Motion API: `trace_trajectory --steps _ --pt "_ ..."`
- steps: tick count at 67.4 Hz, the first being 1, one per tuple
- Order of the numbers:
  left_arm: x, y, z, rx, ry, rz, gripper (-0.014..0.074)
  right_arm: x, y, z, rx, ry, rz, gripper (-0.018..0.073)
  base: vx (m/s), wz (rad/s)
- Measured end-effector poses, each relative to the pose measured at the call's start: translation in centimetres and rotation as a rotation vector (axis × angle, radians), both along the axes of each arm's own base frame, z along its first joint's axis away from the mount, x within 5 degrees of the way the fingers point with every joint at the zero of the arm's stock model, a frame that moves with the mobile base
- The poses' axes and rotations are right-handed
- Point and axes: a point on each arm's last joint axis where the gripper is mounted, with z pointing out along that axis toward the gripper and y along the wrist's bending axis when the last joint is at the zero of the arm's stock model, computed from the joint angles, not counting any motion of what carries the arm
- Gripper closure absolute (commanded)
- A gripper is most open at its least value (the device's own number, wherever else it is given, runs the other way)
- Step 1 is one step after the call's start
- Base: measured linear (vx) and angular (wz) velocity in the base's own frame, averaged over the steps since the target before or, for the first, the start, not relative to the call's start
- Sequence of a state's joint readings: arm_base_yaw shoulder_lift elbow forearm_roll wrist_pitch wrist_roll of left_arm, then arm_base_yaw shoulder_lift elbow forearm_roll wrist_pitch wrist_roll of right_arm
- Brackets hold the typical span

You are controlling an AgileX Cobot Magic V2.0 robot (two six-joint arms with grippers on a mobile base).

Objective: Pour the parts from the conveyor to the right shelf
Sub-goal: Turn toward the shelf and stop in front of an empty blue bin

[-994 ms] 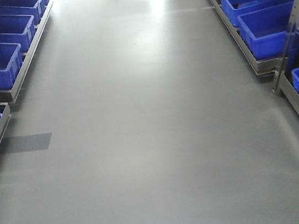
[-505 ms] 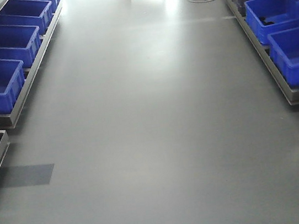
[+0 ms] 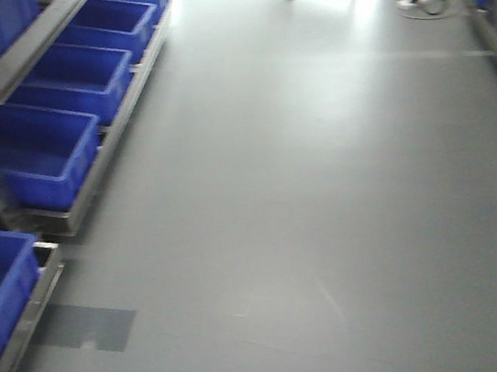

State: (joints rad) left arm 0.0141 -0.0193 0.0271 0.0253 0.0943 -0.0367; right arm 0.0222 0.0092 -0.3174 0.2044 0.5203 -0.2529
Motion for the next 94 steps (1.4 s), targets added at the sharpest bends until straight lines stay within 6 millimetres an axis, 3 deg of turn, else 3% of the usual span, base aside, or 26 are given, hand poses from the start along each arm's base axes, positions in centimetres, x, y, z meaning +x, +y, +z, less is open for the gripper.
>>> trace_trajectory --steps 52,94 --pt "0.0 0.0 0.0 0.0 0.0 0.0 0.0603 0.0 0.0 0.0 -0.001 0.0 0.0 0.0512 0.29 0.89" --pt "0.0 0.0 0.0 0.0 0.0 0.0 0.0603 0.0 0.0 0.0 -0.001 0.0 0.0 0.0512 0.18 0.69"
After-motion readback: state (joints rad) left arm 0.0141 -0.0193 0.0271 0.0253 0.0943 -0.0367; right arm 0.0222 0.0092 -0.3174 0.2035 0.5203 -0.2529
